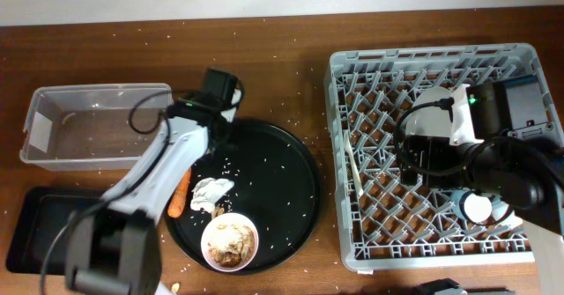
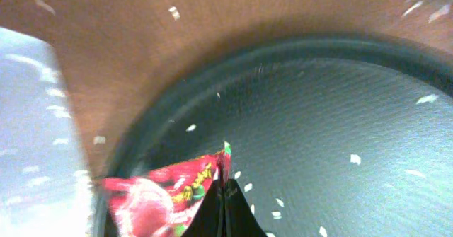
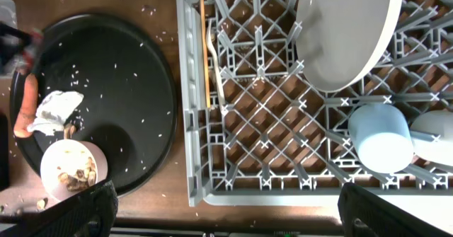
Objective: Sort waste into correct bins and load items into the dishwasher rack
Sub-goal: 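Carry the red wrapper to the clear bin and release it, then grasp the carrot on the round tray with the left gripper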
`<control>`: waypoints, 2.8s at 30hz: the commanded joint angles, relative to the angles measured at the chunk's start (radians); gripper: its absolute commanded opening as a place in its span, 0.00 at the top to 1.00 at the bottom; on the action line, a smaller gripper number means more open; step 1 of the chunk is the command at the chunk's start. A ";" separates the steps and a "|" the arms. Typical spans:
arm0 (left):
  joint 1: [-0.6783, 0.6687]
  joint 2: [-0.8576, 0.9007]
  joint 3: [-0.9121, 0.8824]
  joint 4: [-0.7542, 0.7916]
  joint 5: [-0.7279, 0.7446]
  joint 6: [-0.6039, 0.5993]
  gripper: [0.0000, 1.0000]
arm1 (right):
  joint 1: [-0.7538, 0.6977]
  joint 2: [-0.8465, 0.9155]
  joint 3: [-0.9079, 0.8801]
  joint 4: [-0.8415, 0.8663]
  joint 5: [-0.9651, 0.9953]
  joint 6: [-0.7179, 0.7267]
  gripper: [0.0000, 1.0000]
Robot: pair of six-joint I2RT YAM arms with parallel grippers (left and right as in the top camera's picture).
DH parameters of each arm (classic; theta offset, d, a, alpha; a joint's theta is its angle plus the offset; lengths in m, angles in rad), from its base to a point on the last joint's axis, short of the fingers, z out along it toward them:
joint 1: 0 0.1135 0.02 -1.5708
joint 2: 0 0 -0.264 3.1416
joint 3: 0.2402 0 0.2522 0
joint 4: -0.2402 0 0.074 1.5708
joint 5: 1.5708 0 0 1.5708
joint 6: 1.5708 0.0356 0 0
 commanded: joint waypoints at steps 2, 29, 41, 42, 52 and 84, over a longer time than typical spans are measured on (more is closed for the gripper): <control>0.046 -0.164 0.048 -0.032 -0.017 0.021 1.00 | 0.000 -0.001 0.002 0.001 0.005 0.005 0.01; 0.397 -0.051 0.076 0.129 -0.014 0.137 0.70 | 0.000 0.006 0.002 0.019 0.001 0.006 0.01; 0.134 -0.165 -0.040 -0.338 0.188 -0.180 0.39 | 0.000 0.006 0.002 0.004 -0.006 0.006 0.01; 0.119 -0.165 -0.076 -0.335 0.188 -0.217 0.41 | 0.000 0.006 0.002 0.003 -0.006 0.006 0.01; 0.099 -0.160 -0.459 0.007 0.117 -0.437 0.58 | 0.000 0.006 0.002 0.002 -0.006 0.006 0.01; 0.255 -0.159 0.179 -0.470 0.112 -0.181 0.39 | 0.000 0.006 0.002 -0.015 -0.006 0.005 0.01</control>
